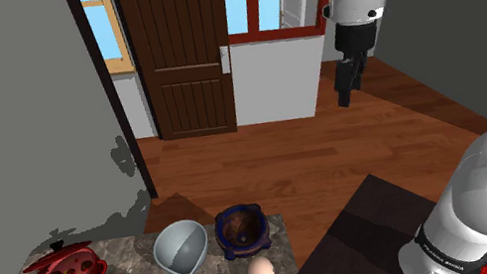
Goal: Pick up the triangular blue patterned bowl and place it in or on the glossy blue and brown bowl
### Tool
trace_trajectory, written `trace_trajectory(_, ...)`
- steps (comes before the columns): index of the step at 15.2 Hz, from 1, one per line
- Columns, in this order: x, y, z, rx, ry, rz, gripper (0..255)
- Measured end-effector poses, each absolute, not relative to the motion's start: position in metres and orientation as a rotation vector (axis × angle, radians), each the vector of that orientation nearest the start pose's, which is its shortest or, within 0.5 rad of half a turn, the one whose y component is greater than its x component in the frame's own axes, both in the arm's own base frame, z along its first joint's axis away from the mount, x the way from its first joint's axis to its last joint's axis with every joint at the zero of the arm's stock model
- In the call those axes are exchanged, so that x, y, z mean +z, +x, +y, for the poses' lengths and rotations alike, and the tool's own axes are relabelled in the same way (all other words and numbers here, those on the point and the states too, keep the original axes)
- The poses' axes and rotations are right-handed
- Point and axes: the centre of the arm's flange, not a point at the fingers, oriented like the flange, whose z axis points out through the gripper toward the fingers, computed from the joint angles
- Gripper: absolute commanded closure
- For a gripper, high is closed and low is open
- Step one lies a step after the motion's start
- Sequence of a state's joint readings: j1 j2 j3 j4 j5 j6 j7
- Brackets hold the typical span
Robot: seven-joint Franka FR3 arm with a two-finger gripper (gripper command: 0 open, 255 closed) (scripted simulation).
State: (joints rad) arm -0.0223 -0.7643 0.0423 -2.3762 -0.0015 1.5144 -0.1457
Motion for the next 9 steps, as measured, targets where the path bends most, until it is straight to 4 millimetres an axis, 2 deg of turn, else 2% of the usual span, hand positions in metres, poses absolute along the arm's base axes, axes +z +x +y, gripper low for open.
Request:
trace_trajectory(2,0.566,0.308,0.013,0.157,-3.150,-0.240,0)
trace_trajectory(5,0.540,0.322,0.024,0.147,-3.140,-0.238,0)
trace_trajectory(9,0.500,0.341,0.049,0.131,-3.124,-0.233,0)
